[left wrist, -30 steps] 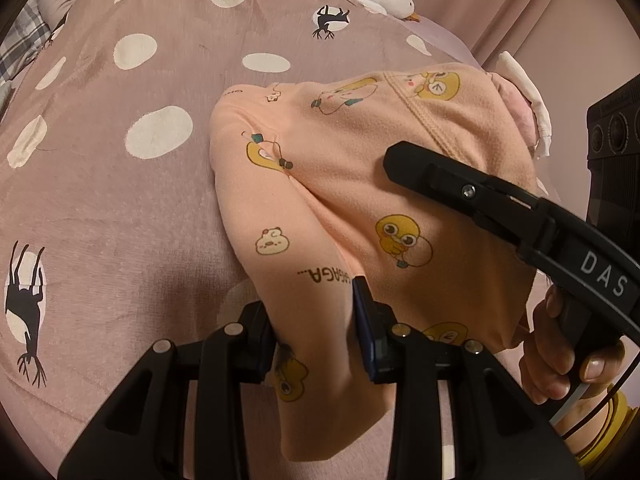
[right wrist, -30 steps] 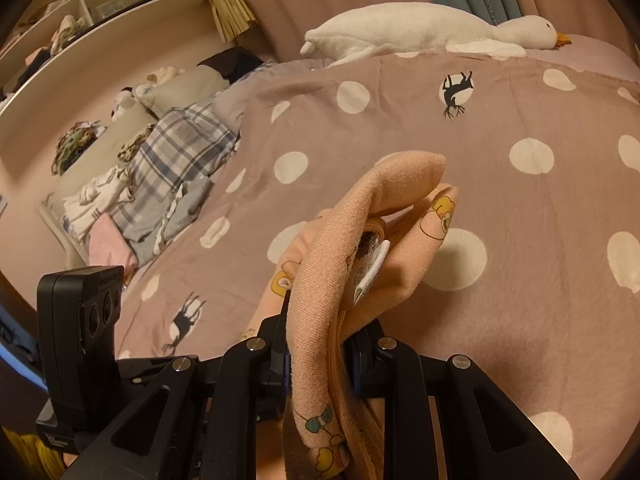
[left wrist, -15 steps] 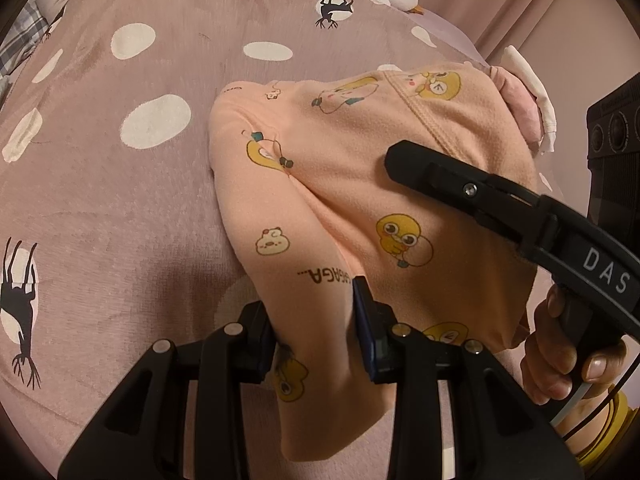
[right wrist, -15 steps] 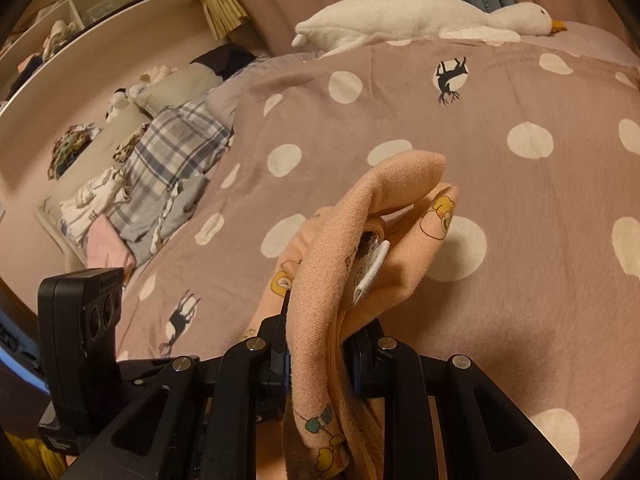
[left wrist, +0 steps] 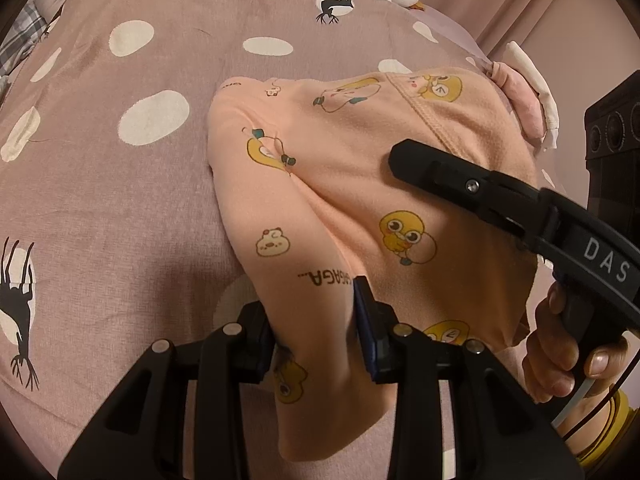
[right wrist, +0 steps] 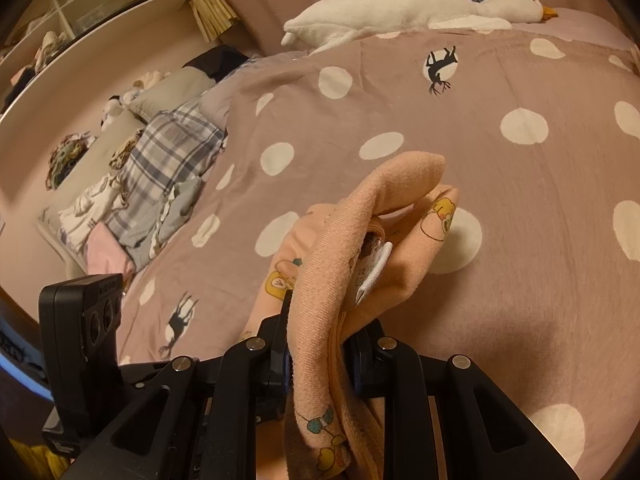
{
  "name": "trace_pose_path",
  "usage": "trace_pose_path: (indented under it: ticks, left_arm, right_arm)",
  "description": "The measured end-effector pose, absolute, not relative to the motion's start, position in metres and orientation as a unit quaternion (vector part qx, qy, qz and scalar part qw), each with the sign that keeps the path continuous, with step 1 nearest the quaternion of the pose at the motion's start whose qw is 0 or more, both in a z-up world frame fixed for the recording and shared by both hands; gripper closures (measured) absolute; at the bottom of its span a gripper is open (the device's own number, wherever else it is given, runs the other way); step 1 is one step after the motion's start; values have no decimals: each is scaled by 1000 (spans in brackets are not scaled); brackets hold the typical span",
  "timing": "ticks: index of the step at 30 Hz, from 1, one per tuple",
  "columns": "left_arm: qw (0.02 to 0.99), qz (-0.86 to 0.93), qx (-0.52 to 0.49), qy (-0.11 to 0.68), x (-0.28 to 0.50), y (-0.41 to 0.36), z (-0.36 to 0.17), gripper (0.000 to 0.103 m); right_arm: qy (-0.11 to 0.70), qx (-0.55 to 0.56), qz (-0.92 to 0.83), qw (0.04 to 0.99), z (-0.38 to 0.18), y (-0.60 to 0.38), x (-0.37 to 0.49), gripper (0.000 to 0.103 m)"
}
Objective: Fold small clothes
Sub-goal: 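Lower the held peach shirt bundle onto the duvet with the right tool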
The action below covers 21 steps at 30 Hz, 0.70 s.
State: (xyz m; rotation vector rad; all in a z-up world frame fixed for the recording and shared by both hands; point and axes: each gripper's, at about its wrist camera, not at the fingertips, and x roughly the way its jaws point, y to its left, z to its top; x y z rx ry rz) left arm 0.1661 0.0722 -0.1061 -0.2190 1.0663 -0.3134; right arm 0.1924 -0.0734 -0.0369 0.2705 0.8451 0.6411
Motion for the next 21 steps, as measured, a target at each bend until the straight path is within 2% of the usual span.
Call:
trace_pose_path:
  ticks: [21]
  left_arm:
    - [843,-148,-104,507,167,72,-111,64]
  right_arm:
    - [417,150,286,850,-46,-85,200,80]
